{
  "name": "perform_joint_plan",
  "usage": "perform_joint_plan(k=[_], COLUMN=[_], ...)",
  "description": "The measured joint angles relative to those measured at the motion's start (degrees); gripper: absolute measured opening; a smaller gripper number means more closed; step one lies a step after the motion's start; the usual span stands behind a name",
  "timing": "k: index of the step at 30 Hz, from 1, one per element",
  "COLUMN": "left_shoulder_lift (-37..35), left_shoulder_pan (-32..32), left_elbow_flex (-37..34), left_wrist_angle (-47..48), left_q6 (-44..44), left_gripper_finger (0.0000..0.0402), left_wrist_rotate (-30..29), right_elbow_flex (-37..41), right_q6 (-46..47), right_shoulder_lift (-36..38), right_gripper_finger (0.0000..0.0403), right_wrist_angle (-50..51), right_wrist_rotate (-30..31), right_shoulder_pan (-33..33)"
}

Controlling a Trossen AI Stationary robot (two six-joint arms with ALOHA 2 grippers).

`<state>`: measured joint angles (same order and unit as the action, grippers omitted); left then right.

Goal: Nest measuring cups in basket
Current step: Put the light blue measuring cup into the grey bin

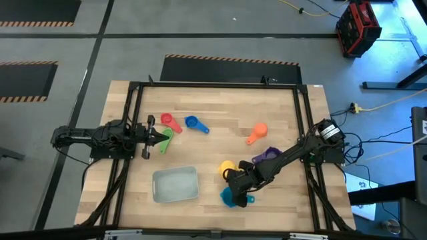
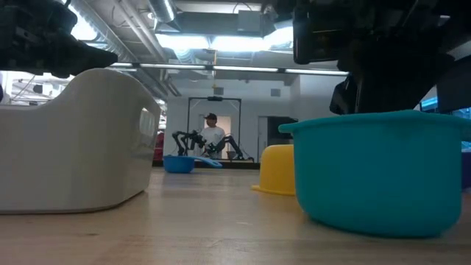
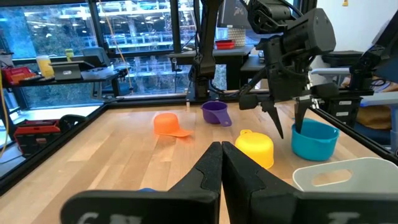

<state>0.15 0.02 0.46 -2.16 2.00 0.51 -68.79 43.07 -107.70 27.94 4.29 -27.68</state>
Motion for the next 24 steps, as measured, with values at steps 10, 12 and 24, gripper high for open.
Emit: perform_joint_plan(k=[10,12,24], left_shoulder_lift=[0.02,0.02,0.0], left_shoulder_pan=[0.01,-0.01,-0.01], left_elbow_flex=[0.0,0.01,0.0], left_wrist_angle=[0.01,0.01,-0.02], left_q6=[0.0,0.0,0.0], left_gripper_finger=[0.0,0.0,0.0], left_wrist_rotate=[0.0,0.0,0.0], right_elbow_flex=[0.0,0.02,0.04], right_q6=[-0.04,-0.02,-0.08], right_shoulder_lift=[0.0,0.0,0.02], right_gripper_finger=[0.0125,0.0125,0.0076], right_wrist_angle=[0.0,0.0,0.0], right_wrist_rotate=[0.0,0.0,0.0], right_shoulder_pan=[0.02,0.0,0.02])
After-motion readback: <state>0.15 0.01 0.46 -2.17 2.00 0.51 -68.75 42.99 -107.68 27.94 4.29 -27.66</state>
